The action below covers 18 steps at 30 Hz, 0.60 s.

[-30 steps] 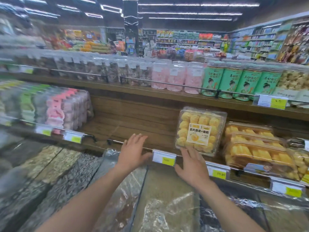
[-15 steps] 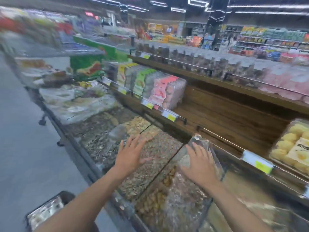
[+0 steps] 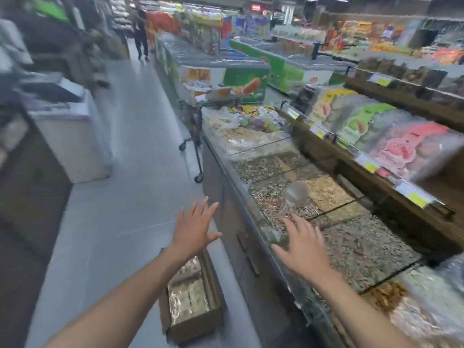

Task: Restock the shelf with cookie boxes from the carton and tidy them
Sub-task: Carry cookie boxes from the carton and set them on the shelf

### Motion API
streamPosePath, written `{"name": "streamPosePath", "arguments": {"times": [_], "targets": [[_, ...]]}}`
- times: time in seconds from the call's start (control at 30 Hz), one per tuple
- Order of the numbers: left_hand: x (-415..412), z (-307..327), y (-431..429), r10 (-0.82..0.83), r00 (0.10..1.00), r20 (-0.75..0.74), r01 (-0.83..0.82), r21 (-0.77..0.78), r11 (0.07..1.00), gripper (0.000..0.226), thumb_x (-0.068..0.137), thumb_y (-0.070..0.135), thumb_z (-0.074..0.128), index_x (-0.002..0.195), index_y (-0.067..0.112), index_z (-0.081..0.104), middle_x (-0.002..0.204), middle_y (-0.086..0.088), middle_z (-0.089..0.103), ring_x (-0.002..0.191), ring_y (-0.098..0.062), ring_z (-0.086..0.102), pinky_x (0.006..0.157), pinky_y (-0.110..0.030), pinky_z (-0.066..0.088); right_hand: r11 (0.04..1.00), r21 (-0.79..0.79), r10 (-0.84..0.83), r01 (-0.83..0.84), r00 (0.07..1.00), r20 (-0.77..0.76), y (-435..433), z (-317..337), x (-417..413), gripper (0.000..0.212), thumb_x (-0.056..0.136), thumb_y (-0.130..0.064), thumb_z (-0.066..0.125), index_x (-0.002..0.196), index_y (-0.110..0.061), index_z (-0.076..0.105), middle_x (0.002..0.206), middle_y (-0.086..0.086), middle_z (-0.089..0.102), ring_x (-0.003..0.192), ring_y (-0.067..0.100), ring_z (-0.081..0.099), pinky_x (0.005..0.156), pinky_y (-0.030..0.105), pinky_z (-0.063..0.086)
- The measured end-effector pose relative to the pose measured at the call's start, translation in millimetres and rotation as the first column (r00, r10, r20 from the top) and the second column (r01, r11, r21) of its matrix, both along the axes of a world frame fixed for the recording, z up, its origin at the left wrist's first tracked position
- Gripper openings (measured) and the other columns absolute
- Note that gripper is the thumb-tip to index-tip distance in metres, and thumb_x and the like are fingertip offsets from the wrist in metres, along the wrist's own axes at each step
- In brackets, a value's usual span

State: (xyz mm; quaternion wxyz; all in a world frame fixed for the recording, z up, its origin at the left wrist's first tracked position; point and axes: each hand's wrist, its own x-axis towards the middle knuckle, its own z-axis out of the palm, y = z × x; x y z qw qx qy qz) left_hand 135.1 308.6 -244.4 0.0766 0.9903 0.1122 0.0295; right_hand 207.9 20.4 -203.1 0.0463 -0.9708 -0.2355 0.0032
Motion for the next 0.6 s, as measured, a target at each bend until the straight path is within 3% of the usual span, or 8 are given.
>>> {"name": "streamPosePath", "arguments": {"times": [0.07,0.1,0.2,0.3,0.6], "targets": [[-16,-14,33,0.061,0.998,-0.021,-0.061,-0.004,0.998,0.098,0.078,0.068,0.078,0.158,0.023,0.046,0.166,-0.012,0.042,0.151,-0.041,0.041,0.113,-0.067,0.042,0.998,-0.02,0.064,-0.065,0.998,-0.01,34,-9,1,0.084,0.092,-0.067,0.051,0.162,-0.026,0.029,0.169,0.005,0.027,0.157,0.025,0.023,0.128,0.051,0.016],[-24,-20,45,0.093,0.995,-0.039,-0.093,-0.003,0.996,0.097,0.079,0.068,0.078,0.158,0.023,0.047,0.166,-0.012,0.042,0.152,-0.04,0.041,0.114,-0.066,0.041,0.995,-0.032,0.094,-0.095,0.995,-0.017,50,-13,2,0.084,0.092,-0.066,0.052,0.162,-0.025,0.03,0.169,0.006,0.028,0.156,0.026,0.023,0.127,0.051,0.016],[-39,-36,79,0.165,0.984,-0.065,-0.166,-0.001,0.986,0.092,0.09,0.07,0.063,0.165,0.028,0.029,0.174,-0.007,0.024,0.161,-0.036,0.021,0.125,-0.059,0.026,0.986,-0.04,0.16,-0.162,0.986,-0.053,94,-29,9,0.083,0.093,-0.065,0.054,0.162,-0.025,0.03,0.169,0.005,0.027,0.156,0.025,0.024,0.127,0.048,0.017],[-44,-54,107,0.218,0.972,-0.091,-0.222,-0.03,0.975,0.09,0.092,0.073,0.054,0.166,0.028,0.029,0.174,-0.009,0.024,0.161,-0.036,0.019,0.124,-0.058,0.024,0.976,-0.044,0.207,-0.213,0.972,-0.108,133,-50,24,0.082,0.093,-0.064,0.053,0.162,-0.026,0.029,0.17,0.003,0.025,0.157,0.024,0.022,0.127,0.048,0.017],[-1,-100,175,0.303,0.912,-0.275,-0.34,-0.094,0.936,0.089,0.098,0.065,0.056,0.168,0.032,0.011,0.178,-0.003,0.003,0.164,-0.029,0.002,0.13,-0.056,0.01,0.961,-0.02,0.262,-0.276,0.929,-0.26,239,-133,101,0.075,0.094,-0.056,0.058,0.158,-0.022,0.038,0.166,0.007,0.035,0.154,0.026,0.03,0.125,0.05,0.022]]}}
